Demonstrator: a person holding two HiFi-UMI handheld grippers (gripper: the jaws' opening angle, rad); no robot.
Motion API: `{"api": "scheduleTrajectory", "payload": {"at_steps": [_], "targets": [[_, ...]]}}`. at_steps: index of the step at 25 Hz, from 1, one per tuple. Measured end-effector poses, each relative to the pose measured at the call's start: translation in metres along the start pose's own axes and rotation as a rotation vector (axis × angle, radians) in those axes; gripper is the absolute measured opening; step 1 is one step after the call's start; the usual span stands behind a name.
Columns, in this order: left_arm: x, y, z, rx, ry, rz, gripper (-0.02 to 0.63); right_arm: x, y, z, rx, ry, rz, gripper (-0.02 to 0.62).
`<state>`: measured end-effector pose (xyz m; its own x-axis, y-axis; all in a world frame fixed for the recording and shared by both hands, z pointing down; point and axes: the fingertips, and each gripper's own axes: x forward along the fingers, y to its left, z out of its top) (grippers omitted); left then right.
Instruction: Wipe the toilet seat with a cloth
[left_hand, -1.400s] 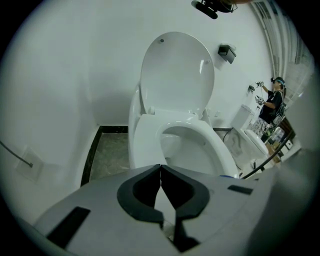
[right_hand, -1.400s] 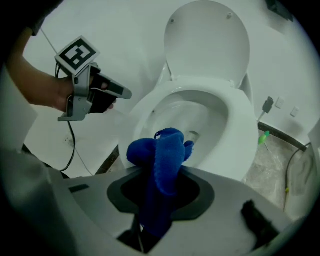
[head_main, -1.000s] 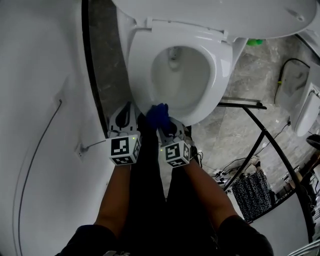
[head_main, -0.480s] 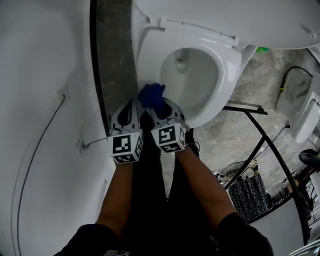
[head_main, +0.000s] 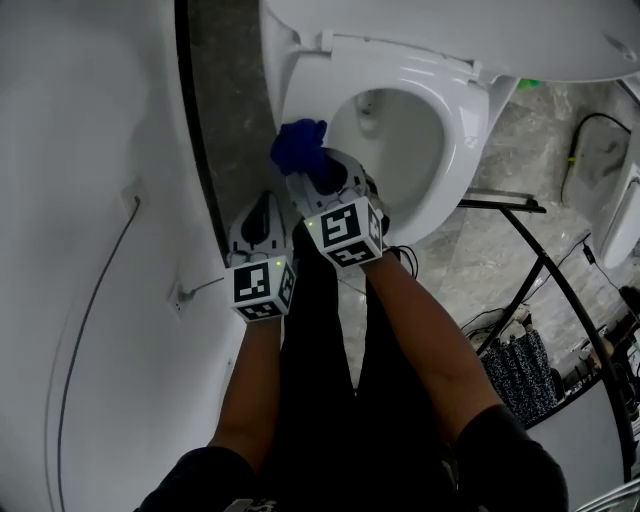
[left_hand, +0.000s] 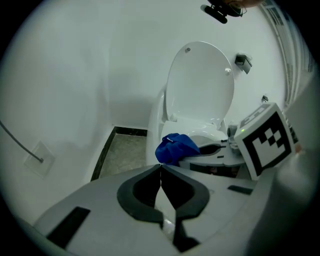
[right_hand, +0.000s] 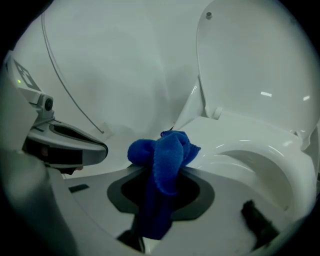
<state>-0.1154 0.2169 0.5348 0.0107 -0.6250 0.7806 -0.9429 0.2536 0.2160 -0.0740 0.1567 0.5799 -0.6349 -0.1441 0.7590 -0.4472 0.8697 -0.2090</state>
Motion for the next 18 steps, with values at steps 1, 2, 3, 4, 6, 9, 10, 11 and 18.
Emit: {"api": "scheduleTrajectory", "payload": {"at_steps": [1, 2, 3, 4, 6, 9, 10, 11, 18], "targets": [[0.002, -0.001, 0.002, 0.001, -0.003, -0.003, 0.01, 0.001, -0.001, 0.002, 0.008, -0.005, 0.001, 0.11], [0.003, -0.002, 0.004, 0.003, -0.006, -0.006, 0.011, 0.002, -0.003, 0.003, 0.018, -0.009, 0.001, 0.11], [0.004, -0.002, 0.006, 0.004, -0.009, -0.008, 0.011, 0.002, -0.005, 0.005, 0.027, -0.013, -0.001, 0.11], [0.005, -0.002, 0.008, 0.006, -0.011, -0.009, 0.011, 0.003, -0.008, 0.008, 0.033, -0.016, -0.004, 0.11], [0.006, -0.002, 0.011, 0.008, -0.015, -0.01, 0.01, 0.005, -0.012, 0.013, 0.035, -0.022, -0.012, 0.11], [0.006, -0.001, 0.009, 0.013, -0.011, -0.01, 0.011, 0.007, -0.019, 0.019, 0.034, -0.029, -0.023, 0.11], [0.006, 0.0, 0.007, 0.016, -0.008, -0.011, 0.011, 0.008, -0.022, 0.021, 0.035, -0.032, -0.029, 0.11], [0.007, 0.002, 0.006, 0.024, -0.003, -0.01, 0.011, 0.01, -0.026, 0.025, 0.037, -0.037, -0.036, 0.11], [0.005, -0.002, -0.015, 0.045, 0.046, -0.019, 0.011, 0.015, -0.062, 0.048, 0.035, -0.065, -0.116, 0.11]]}}
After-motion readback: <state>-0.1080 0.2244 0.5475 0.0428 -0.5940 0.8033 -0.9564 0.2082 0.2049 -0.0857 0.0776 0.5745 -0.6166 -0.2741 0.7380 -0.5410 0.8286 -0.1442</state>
